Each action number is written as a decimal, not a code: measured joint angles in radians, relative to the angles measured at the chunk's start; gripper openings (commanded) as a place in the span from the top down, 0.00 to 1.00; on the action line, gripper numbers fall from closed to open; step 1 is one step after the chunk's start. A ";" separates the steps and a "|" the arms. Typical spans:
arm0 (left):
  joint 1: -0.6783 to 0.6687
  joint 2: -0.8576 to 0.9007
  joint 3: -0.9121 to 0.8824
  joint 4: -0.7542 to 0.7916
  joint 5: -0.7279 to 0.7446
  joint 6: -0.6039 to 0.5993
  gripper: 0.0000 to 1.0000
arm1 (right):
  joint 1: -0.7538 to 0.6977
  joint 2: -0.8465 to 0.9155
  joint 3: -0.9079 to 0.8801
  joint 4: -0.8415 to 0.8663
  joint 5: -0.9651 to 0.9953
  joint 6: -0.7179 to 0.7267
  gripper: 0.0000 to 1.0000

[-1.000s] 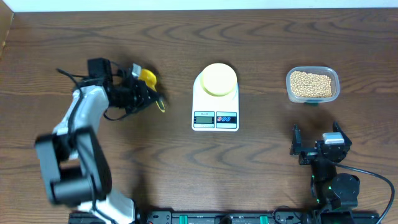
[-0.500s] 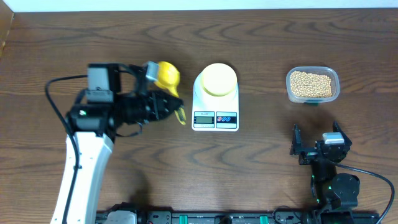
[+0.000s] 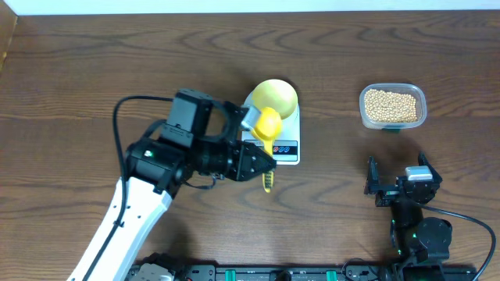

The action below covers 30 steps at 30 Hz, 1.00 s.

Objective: Scoop item into bowl and weigh 50g on scale
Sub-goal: 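Carry the scoop rightward over the scale toward the soybean tub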

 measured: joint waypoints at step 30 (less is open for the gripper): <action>-0.118 0.000 0.000 0.710 -0.386 -0.688 0.93 | 0.000 0.055 0.335 -0.037 -0.535 0.915 0.01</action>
